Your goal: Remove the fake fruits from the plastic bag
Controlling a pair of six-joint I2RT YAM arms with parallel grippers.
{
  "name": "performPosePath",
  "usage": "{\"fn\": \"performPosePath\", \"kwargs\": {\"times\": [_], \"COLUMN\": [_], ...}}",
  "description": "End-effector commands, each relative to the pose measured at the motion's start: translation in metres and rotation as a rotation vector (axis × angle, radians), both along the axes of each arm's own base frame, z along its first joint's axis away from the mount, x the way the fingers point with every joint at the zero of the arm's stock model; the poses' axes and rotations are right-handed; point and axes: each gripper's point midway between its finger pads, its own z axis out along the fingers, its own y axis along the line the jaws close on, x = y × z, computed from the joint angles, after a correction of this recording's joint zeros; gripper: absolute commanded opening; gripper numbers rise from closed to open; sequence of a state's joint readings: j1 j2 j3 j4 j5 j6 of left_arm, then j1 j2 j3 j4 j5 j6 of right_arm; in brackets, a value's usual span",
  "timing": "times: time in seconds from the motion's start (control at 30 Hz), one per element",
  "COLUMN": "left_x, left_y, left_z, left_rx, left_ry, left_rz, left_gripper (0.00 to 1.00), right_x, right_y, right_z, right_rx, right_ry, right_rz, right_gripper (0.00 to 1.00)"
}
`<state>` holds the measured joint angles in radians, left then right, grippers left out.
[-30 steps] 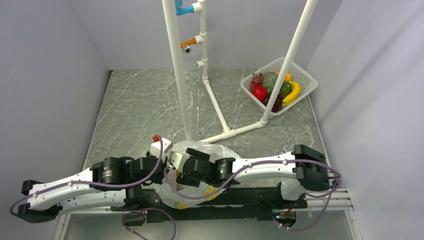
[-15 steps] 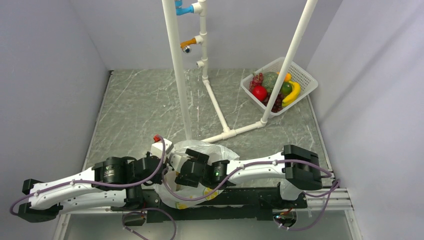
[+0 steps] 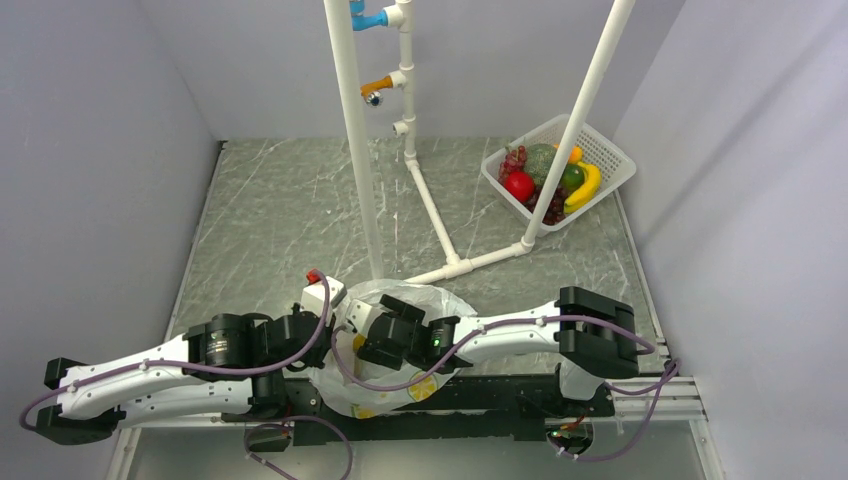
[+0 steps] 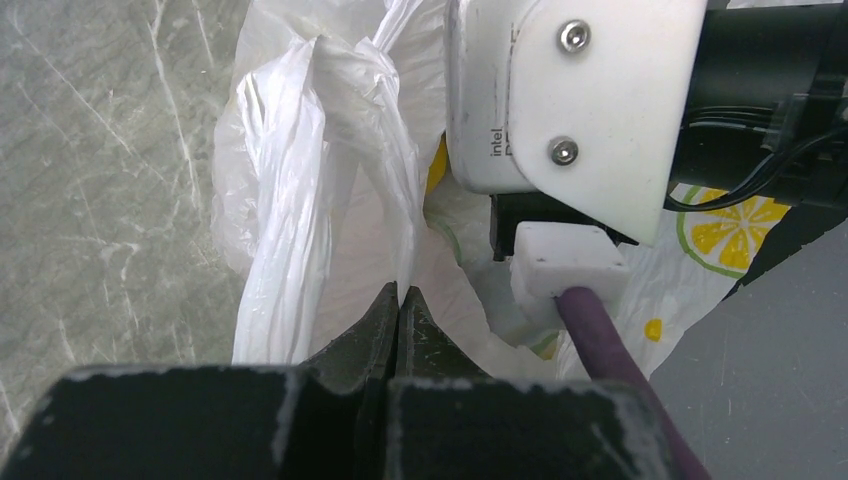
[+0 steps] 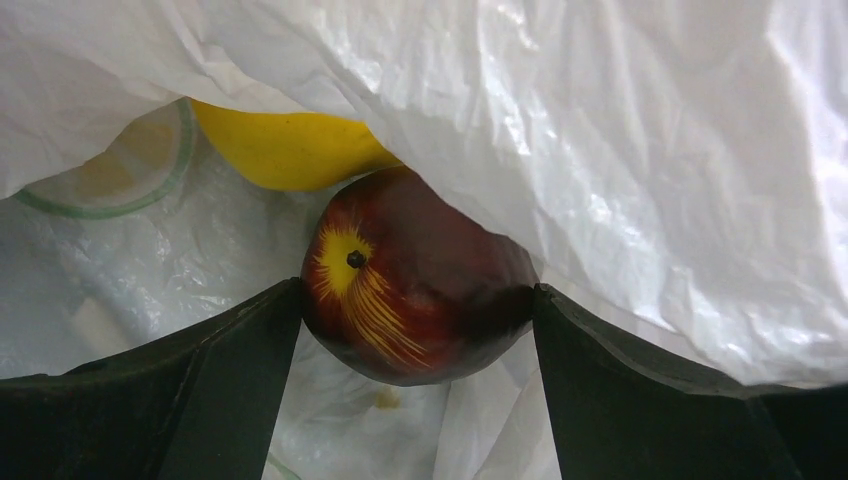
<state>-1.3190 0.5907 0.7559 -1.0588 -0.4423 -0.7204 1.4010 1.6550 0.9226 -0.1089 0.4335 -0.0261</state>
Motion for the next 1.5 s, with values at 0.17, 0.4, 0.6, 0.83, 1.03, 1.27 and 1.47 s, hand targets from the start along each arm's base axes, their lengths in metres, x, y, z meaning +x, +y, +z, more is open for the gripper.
{"fn": "performPosePath", "kwargs": {"times": [0.17,0.4,0.6,0.83,1.03,1.27,1.47], "left_x": [0.001,0.001,0.001,0.002,0.001,0.002,0.001], "left_y": [-0.007,-0.007,-0.008,-0.007,-0.007,-0.007,-0.007], "left_z": [0.011,0.01,0.01,0.01,0.01,0.009,0.01], "left_rx": [-0.044,-0.038,-0.031,-0.035,-0.037,-0.032,-0.04], "left_ry": [-0.007,-0.007,-0.006,-0.008,-0.008,-0.007,-0.008], "left_rz": [0.004,0.007,0.002,0.006,0.004,0.005,0.004], "left_gripper": [0.0,0.0,0.0,0.0,0.0,0.0,0.0], "right_x": [-0.004,-0.006,-0.015,-0.031,-0.039,-0.04,-0.039], "right_y": [0.01,0.011,0.015,0.016,0.016,0.014,0.01], "right_z": [0.004,0.018,0.054,0.099,0.154,0.13,0.099], "right_rx": [0.056,0.1,0.227,0.376,0.536,0.44,0.397], "right_ry": [0.033,0.045,0.059,0.089,0.091,0.135,0.155], "right_rz": [0.006,-0.006,0.051,0.134,0.197,0.198,0.162], "right_gripper": [0.71,0.41,0.15,0.0,0.0,0.04,0.34]}}
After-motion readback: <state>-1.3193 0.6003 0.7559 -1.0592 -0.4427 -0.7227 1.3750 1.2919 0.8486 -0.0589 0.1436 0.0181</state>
